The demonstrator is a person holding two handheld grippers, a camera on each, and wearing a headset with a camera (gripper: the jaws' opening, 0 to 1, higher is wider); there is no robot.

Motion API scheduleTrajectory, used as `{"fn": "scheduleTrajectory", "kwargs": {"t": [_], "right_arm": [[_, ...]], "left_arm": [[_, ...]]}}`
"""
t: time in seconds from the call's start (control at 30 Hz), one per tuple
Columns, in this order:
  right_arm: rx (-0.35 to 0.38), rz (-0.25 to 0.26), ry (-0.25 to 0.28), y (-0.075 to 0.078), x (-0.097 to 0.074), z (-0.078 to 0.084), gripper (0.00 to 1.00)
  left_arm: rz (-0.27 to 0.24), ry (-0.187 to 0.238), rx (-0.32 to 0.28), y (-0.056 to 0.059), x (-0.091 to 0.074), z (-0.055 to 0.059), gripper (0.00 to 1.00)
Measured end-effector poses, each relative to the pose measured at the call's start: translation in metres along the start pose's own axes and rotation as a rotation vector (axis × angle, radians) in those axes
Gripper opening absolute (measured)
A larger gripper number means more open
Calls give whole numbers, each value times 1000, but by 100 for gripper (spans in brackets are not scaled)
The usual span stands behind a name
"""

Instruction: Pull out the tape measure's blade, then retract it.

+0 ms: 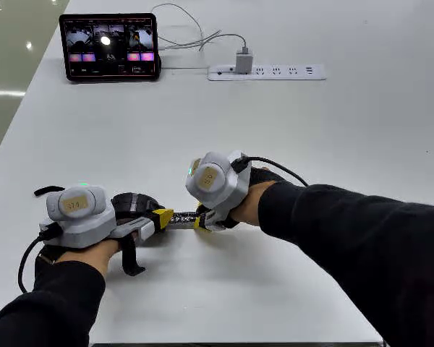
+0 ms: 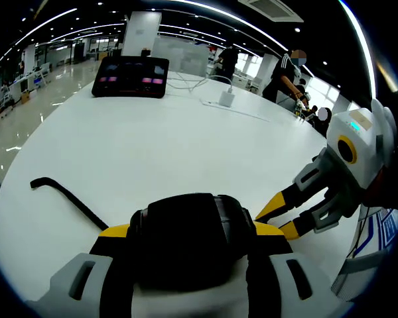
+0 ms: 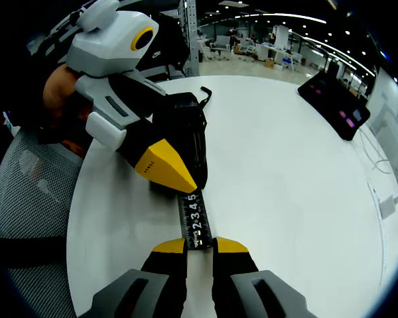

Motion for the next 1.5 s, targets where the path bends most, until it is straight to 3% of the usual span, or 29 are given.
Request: {"fn": "scheduleTrajectory", "kwargs": {"t": [1.23,1.37,1.5], "right_arm": [[-14,-13,66,1,10,-13,10],[16,-23,100,3,11,-15,10],[-1,-15,118,1,12,-16,10]], "left_arm": [[0,-1,-6,0,-1,2,64],[-1,-1,-6,0,0,2,64],[0,-2,-7,0,0,1,64]]}}
Point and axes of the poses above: the centre of the closed fingertips' face, and the gripper's own axes: x roughly forward along the fingers, y roughly to its right, z roughly out of its underside, the point moved 4 cm from there along -x, roughly backward along the fingers, and after that the axes turned 9 degrees about -x, right-handed, at the moved point
